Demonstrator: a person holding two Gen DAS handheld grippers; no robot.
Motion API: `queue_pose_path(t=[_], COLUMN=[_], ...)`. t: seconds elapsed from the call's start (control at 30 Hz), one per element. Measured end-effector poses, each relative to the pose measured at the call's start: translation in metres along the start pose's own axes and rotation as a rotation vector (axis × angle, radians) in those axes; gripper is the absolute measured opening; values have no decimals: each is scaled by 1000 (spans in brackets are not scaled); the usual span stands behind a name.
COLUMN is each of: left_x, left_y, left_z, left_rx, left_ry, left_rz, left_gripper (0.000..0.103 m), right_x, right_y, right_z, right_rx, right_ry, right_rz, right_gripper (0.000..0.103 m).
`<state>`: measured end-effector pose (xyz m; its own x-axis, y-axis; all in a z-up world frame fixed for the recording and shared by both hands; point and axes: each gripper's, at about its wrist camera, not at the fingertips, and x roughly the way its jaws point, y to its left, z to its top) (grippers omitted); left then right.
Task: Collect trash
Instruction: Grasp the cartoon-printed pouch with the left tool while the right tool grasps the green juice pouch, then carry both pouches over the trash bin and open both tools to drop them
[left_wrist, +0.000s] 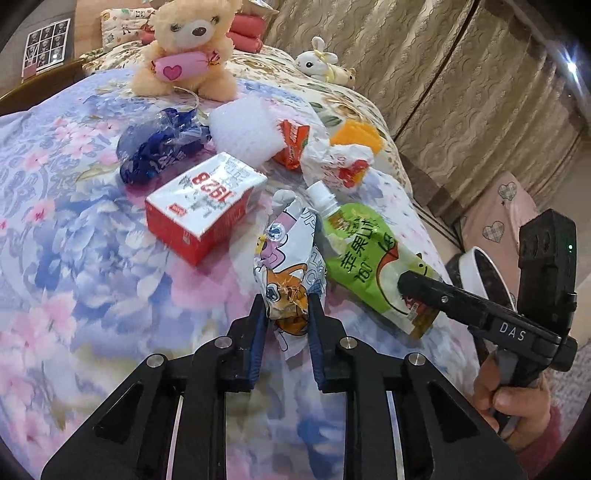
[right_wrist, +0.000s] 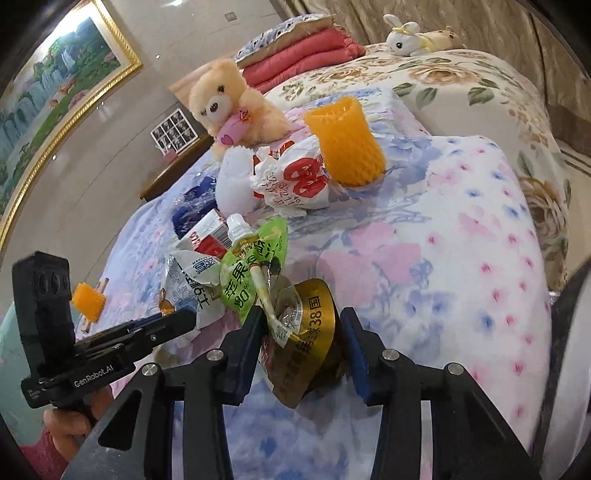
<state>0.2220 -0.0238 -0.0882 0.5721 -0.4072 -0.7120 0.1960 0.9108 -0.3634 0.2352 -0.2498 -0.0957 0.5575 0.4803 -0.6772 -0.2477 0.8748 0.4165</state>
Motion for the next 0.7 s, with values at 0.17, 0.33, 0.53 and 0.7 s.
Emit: queue_pose_path(t=[0.17,0.33,0.53,0.7], left_x=[-12,-21,-28,-34], left_y=[-14,-31,-50,-62], left_z=[-13,-26,-41,-49], left_rx=[26,55,87,108], left_ry=[4,12,26,27], left_rz=[-13,-44,-68,-81], left_gripper=[19,19,19,19], right_x=[-30,-59,-86,-104], right_y=[1,-1,-8,-15], right_z=[-17,-36,-52,-64], right_rx=[31,57,95,110], right_ry=[-52,-101,-140,-161], right_rz=[-6,-21,-36,-54], right_gripper=[42,42,42,42])
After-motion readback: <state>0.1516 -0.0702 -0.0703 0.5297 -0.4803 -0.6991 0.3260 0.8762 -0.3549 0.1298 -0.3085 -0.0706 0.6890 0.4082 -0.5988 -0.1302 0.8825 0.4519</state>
